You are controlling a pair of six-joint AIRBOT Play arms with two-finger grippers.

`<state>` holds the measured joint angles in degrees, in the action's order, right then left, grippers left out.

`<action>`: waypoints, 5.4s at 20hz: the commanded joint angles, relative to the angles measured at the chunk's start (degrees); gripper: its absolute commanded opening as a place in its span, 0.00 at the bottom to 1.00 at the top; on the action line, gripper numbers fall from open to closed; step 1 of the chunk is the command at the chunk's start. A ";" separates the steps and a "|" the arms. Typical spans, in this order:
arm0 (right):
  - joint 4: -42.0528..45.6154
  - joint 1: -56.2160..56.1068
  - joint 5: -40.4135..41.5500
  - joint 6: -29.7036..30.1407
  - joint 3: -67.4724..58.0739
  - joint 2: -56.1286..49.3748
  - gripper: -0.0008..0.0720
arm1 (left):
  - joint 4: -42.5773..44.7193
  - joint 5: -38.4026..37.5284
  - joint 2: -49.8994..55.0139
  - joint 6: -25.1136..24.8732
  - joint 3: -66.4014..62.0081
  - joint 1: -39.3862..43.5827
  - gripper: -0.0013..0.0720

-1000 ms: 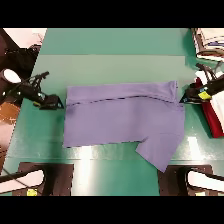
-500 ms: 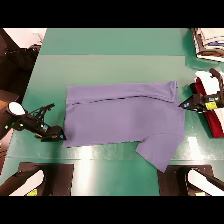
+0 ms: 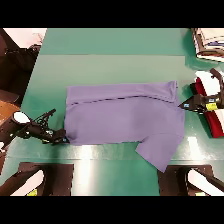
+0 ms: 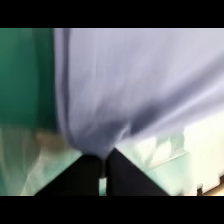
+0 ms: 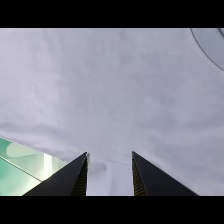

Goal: Fold the shirts.

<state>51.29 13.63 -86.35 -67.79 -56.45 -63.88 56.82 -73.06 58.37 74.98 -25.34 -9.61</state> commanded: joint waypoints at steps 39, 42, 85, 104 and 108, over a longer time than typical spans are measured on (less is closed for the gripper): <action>19.34 -15.26 7.26 -11.04 -5.75 0.76 0.03 | -0.46 2.54 -5.53 -0.20 -22.34 -0.02 0.06; 19.30 -15.26 8.28 -11.02 -14.84 -7.91 0.03 | -0.81 7.54 0.70 -0.13 -27.47 -0.02 0.06; -6.75 -3.50 1.70 3.45 -28.70 -46.62 0.57 | -14.36 7.45 33.46 -1.18 -52.11 20.74 0.06; -6.88 -17.86 -7.48 -14.80 -57.79 -33.59 0.03 | -7.89 15.30 58.88 7.58 -82.40 34.80 0.06; -9.25 -24.15 -3.50 -15.54 -62.36 -33.59 0.03 | -8.79 19.61 60.26 7.52 -82.75 35.82 0.06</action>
<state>43.92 -6.33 -92.20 -81.62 -115.18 -97.58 48.53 -56.84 117.14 82.11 -107.26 25.34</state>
